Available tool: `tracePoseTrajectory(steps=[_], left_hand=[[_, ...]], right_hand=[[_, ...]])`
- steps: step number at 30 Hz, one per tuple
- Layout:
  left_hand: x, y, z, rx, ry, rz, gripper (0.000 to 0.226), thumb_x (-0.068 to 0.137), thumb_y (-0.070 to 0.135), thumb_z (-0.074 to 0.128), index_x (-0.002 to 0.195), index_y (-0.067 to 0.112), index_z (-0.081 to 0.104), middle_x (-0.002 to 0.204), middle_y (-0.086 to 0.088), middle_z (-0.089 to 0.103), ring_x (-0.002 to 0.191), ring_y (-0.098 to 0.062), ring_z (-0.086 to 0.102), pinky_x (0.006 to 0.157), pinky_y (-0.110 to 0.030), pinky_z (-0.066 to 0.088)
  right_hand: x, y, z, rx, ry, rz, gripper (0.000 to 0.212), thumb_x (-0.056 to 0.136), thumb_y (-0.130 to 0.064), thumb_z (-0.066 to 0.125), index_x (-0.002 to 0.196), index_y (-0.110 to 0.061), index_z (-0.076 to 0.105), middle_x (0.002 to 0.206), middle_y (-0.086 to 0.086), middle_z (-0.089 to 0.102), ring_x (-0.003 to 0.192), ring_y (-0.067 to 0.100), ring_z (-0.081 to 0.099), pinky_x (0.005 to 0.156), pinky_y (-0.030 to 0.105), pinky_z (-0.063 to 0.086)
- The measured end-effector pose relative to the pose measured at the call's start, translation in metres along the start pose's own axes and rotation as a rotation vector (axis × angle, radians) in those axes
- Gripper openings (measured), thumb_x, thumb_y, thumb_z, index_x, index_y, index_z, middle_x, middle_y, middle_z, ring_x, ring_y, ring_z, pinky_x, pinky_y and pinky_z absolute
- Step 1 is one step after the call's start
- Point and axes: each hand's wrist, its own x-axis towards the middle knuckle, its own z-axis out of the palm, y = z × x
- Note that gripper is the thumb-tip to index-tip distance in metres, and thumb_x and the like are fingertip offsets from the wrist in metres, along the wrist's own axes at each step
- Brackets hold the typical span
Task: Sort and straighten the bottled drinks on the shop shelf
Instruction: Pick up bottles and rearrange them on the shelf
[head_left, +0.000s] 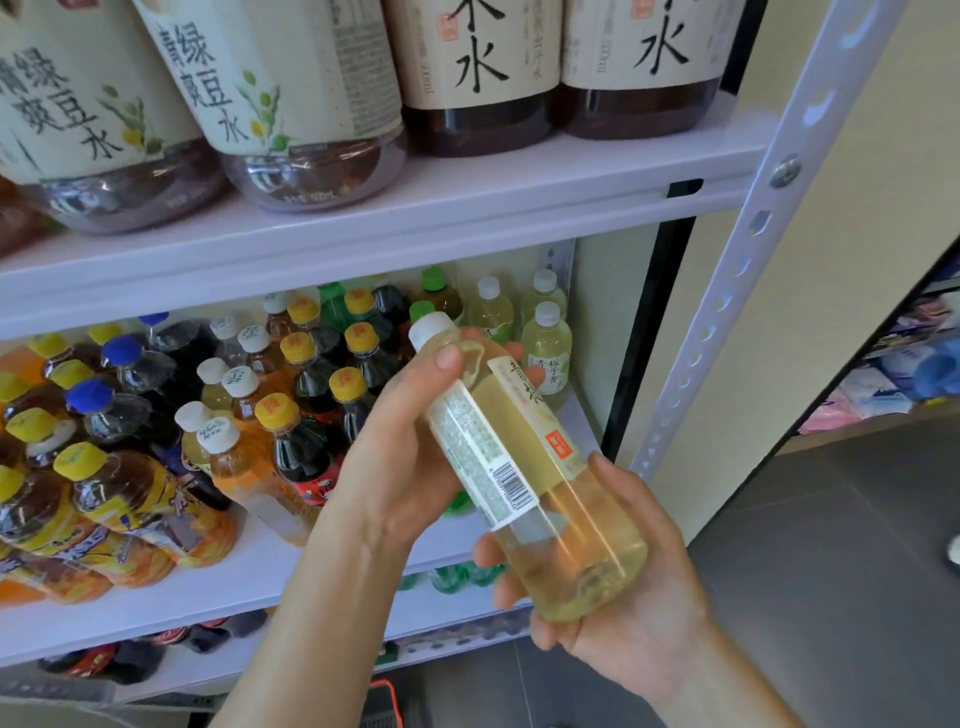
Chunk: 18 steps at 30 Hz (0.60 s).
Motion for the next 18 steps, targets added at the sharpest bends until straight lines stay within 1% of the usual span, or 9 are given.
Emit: tracePoseTrajectory(steps=[2,3,5,7,8,10,13,16,18], left_hand=[[0.002,-0.002,0.002,0.033,0.090,0.008,0.024,0.074,0.033,0.075,0.090,0.016,0.076,0.106,-0.013,0.071,0.104,-0.034,0.067,0.083,-0.047,0.056],[0.002,-0.002,0.003,0.058,0.145,0.006,0.022,0.075,0.034,0.073,0.087,0.016,0.077,0.103,-0.013,0.072,0.099,-0.032,0.069,0.079,-0.046,0.057],[0.001,-0.002,0.005,0.129,0.229,0.015,0.022,0.076,0.035,0.071,0.084,0.015,0.077,0.098,-0.013,0.074,0.090,-0.029,0.071,0.074,-0.044,0.059],[-0.003,-0.003,0.008,0.161,0.295,0.012,0.031,0.075,0.035,0.074,0.091,0.008,0.074,0.092,-0.016,0.071,0.083,-0.029,0.070,0.075,-0.048,0.060],[-0.005,-0.004,0.010,0.161,0.332,0.002,0.037,0.075,0.036,0.077,0.096,0.005,0.072,0.092,-0.017,0.068,0.082,-0.030,0.069,0.077,-0.050,0.059],[-0.008,-0.006,0.013,0.166,0.380,-0.010,0.044,0.073,0.040,0.077,0.096,0.003,0.072,0.092,-0.018,0.068,0.081,-0.029,0.069,0.078,-0.049,0.058],[-0.012,-0.007,0.012,0.182,0.389,-0.046,0.053,0.077,0.047,0.073,0.104,0.002,0.069,0.097,-0.018,0.070,0.086,-0.029,0.070,0.081,-0.048,0.057],[-0.014,-0.003,0.005,0.185,0.379,-0.130,0.063,0.072,0.058,0.070,0.111,0.009,0.071,0.109,-0.014,0.073,0.097,-0.029,0.072,0.082,-0.047,0.058],[-0.013,0.000,-0.001,0.209,0.347,-0.168,0.062,0.070,0.063,0.063,0.109,0.015,0.073,0.113,-0.015,0.072,0.104,-0.032,0.070,0.088,-0.049,0.055]], right_hand=[[-0.001,0.001,-0.002,-0.113,0.178,-0.092,0.066,0.071,-0.054,0.075,0.119,-0.008,0.069,0.109,0.028,0.067,0.091,0.036,0.067,0.066,0.037,0.056],[-0.002,0.001,-0.004,-0.240,0.308,-0.180,0.060,0.070,-0.051,0.076,0.114,-0.011,0.072,0.110,0.028,0.068,0.094,0.036,0.067,0.070,0.039,0.056],[-0.005,0.001,-0.003,-0.614,0.512,-0.352,0.040,0.078,-0.050,0.064,0.106,-0.024,0.075,0.104,0.014,0.074,0.094,0.032,0.070,0.075,0.040,0.057],[-0.011,-0.001,0.003,-0.945,0.513,-0.443,0.034,0.083,-0.055,0.060,0.114,-0.041,0.067,0.109,-0.005,0.073,0.098,0.017,0.071,0.080,0.031,0.058],[-0.013,-0.001,0.004,-1.090,0.492,-0.450,0.041,0.082,-0.057,0.064,0.121,-0.047,0.059,0.116,-0.011,0.070,0.102,0.011,0.068,0.083,0.028,0.057],[-0.015,0.003,-0.001,-1.336,0.534,-0.454,0.064,0.077,-0.060,0.068,0.134,-0.050,0.042,0.126,-0.015,0.062,0.108,0.009,0.064,0.087,0.031,0.055],[-0.014,0.011,-0.004,-1.436,0.575,-0.535,0.071,0.077,-0.057,0.068,0.140,-0.053,0.035,0.126,-0.015,0.059,0.109,0.011,0.061,0.086,0.037,0.054],[-0.016,0.014,-0.007,-1.649,0.584,-0.655,0.067,0.084,-0.057,0.060,0.144,-0.055,0.031,0.122,-0.020,0.053,0.109,0.007,0.057,0.081,0.029,0.053],[-0.018,0.013,-0.007,-1.785,0.587,-0.718,0.063,0.088,-0.058,0.055,0.146,-0.051,0.030,0.123,-0.017,0.051,0.107,0.006,0.056,0.078,0.029,0.054]])
